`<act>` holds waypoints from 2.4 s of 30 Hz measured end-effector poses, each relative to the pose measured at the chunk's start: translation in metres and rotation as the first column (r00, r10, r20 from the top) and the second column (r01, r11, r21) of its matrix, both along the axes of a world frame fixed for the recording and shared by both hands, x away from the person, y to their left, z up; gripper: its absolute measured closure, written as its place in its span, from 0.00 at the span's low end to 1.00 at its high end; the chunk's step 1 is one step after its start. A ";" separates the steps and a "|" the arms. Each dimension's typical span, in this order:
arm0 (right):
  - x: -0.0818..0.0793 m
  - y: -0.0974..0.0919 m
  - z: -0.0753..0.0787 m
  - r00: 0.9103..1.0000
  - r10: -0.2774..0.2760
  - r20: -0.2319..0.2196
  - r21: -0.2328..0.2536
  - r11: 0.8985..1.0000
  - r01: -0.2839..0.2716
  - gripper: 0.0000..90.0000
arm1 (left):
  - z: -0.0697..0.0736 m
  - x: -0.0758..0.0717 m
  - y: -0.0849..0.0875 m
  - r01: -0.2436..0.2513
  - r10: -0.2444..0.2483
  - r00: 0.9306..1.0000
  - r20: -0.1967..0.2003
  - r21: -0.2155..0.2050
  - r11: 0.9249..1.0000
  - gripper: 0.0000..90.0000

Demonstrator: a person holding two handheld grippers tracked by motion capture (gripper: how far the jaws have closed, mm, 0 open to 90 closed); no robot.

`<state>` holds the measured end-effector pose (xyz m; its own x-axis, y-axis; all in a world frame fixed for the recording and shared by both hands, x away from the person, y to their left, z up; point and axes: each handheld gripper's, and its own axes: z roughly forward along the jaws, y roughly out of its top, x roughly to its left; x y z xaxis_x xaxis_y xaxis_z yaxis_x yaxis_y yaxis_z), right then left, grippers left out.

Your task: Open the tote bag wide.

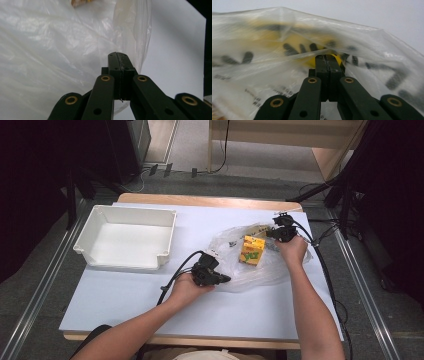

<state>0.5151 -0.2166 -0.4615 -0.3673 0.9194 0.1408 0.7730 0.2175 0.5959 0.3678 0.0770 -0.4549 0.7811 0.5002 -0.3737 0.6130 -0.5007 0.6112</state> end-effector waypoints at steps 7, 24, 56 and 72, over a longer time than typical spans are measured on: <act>-0.013 -0.001 0.019 0.998 0.042 0.045 0.025 0.999 -0.044 1.00 | 0.026 0.005 0.003 -0.012 0.013 0.999 0.041 -0.032 0.999 1.00; -0.060 0.005 0.042 0.980 0.190 0.056 0.067 0.979 -0.194 1.00 | 0.072 0.058 0.012 -0.053 0.055 0.997 0.053 -0.042 0.998 1.00; -0.107 -0.003 0.026 0.970 0.241 0.019 0.065 0.968 -0.242 1.00 | 0.062 0.144 -0.033 -0.060 0.058 0.997 0.041 0.042 0.997 1.00; -0.115 -0.002 0.003 0.972 0.234 -0.003 0.058 0.971 -0.233 1.00 | 0.026 0.140 -0.040 -0.024 0.022 0.999 0.049 0.047 0.999 1.00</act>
